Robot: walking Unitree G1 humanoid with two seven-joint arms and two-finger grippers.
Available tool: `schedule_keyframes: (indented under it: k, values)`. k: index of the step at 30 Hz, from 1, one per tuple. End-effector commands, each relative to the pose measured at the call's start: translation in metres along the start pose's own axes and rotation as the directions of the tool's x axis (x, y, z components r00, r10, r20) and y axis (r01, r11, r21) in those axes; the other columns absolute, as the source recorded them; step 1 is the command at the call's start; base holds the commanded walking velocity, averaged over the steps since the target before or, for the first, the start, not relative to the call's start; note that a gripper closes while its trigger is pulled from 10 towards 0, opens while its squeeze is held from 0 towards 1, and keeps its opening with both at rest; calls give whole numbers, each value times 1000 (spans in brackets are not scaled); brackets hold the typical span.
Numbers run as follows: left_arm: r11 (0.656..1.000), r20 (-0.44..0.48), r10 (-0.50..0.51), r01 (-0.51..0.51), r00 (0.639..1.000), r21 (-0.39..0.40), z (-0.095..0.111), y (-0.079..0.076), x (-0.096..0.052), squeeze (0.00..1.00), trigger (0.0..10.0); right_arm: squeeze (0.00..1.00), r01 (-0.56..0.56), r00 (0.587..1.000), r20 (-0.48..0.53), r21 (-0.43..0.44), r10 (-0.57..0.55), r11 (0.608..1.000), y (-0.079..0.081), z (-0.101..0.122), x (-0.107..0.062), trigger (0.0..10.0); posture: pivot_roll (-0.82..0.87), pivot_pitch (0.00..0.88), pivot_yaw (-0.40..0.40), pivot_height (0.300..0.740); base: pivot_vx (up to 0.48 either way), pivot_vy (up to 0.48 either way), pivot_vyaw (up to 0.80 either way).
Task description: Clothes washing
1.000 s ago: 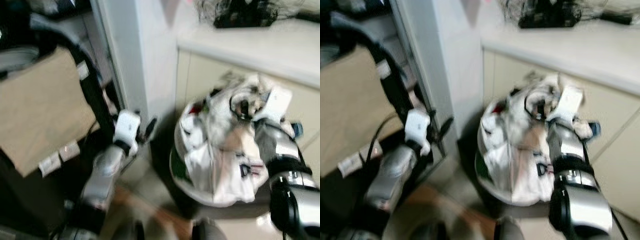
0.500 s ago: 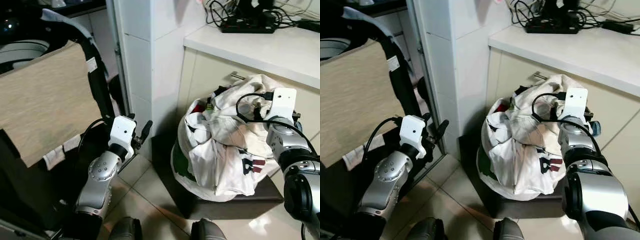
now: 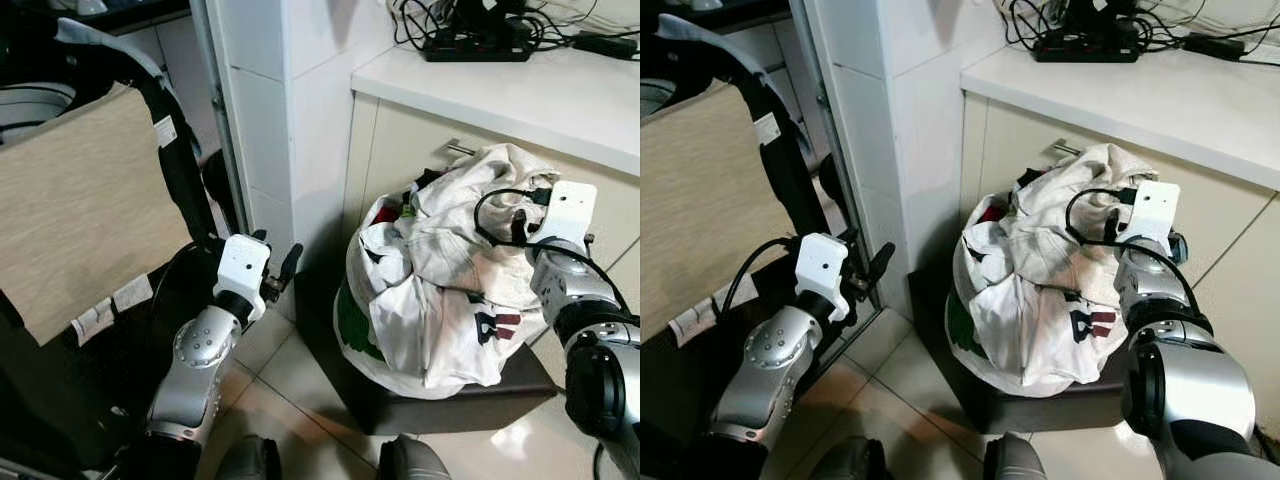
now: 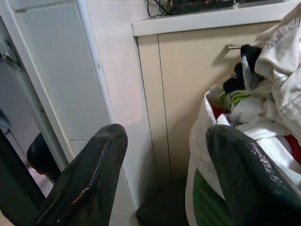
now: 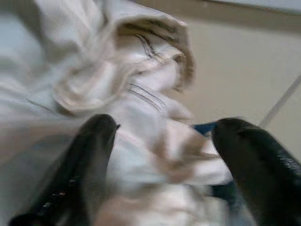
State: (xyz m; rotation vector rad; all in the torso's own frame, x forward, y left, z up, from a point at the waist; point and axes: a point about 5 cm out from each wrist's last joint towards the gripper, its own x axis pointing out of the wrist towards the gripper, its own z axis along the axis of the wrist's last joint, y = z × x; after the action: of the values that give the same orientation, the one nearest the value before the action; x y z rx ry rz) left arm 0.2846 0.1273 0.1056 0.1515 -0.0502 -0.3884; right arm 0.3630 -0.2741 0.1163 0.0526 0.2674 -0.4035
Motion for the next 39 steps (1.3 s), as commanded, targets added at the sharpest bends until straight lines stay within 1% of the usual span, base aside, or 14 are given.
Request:
schedule_keyframes:
  k: [1, 2, 4, 5, 9, 12, 15, 16, 19, 26, 27, 33, 36, 39]
  values:
    - [1000, 15, -11, 11, 1000, 23, 7, -3, 4, 0, 10000, 1000, -44, 995, 90, 123, 33, 991, 7, 20, 1, 10000, -71, 0, 5, 691, 0, 0, 0]
    - [999, 29, -24, 24, 999, 28, 10, -8, 7, 0, 10000, 1000, -81, 986, 156, 146, 58, 986, 11, 26, 0, 10000, -110, 0, 13, 691, 0, 0, 0]
    - [998, 40, -60, 59, 997, 26, 13, -16, 12, 0, 10000, 1000, -105, 967, 244, 103, 78, 989, 13, 28, -6, 10000, -152, 0, 22, 691, 0, 0, 0]
    - [998, 40, -60, 59, 997, 26, 13, -16, 12, 0, 10000, 1000, -105, 967, 244, 103, 78, 989, 13, 28, -6, 10000, -152, 0, 22, 691, 0, 0, 0]
    - [994, 31, -98, 97, 995, 44, 10, -19, 20, 0, 10000, 1000, -121, 937, 333, 32, 103, 992, 13, 11, -30, 10000, -201, 0, 48, 691, 0, 0, 0]
    - [993, 34, -101, 99, 994, 71, 12, -13, 26, 0, 10000, 1000, -150, 925, 351, -23, 148, 988, 19, -3, -45, 10000, -202, 0, 52, 691, 0, 0, 0]
    - [994, 36, -81, 78, 996, 74, 16, -8, 35, 0, 10000, 1000, -186, 928, 319, -44, 190, 982, 28, -23, -53, 10000, -208, 0, 55, 691, 0, 0, 0]
    - [994, 36, -81, 78, 996, 74, 16, -8, 35, 0, 10000, 1000, -186, 928, 319, -44, 190, 982, 28, -23, -53, 10000, -208, 0, 55, 691, 0, 0, 0]
    - [995, 37, -74, 71, 997, 70, 18, -7, 40, 0, 10000, 1000, -207, 902, 358, -129, 240, 970, 39, -21, -68, 10000, -215, 0, 58, 691, 0, 0, 0]
    - [996, 37, -75, 73, 997, 54, 12, -5, 32, 0, 10000, 1000, -274, 866, 359, -240, 348, 931, 62, -27, -87, 10000, -193, 0, 44, 691, 0, 0, 0]
    - [996, 43, -81, 79, 996, 48, 13, -5, 31, 0, 10000, 0, -277, 866, 359, -234, 348, 932, 65, -27, -88, 10000, -181, 0, 43, 691, 0, 0, 0]
    - [990, 65, -133, 130, 989, 48, 15, -9, 30, 0, 10000, 0, -279, 871, 349, -229, 346, 933, 73, -25, -82, 10000, -163, 0, 54, 691, 0, -462, 0]
    - [988, 77, -151, 147, 985, 55, 18, -11, 31, 0, 10000, 0, -289, 856, 368, -241, 363, 926, 79, -17, -82, 10000, -165, 0, 55, 691, 0, -451, 0]
    - [992, 62, -116, 112, 991, 62, 16, -10, 36, 0, 10000, 0, -285, 856, 362, -264, 369, 921, 81, -15, -80, 10000, -174, 0, 58, 691, 102, -371, 0]
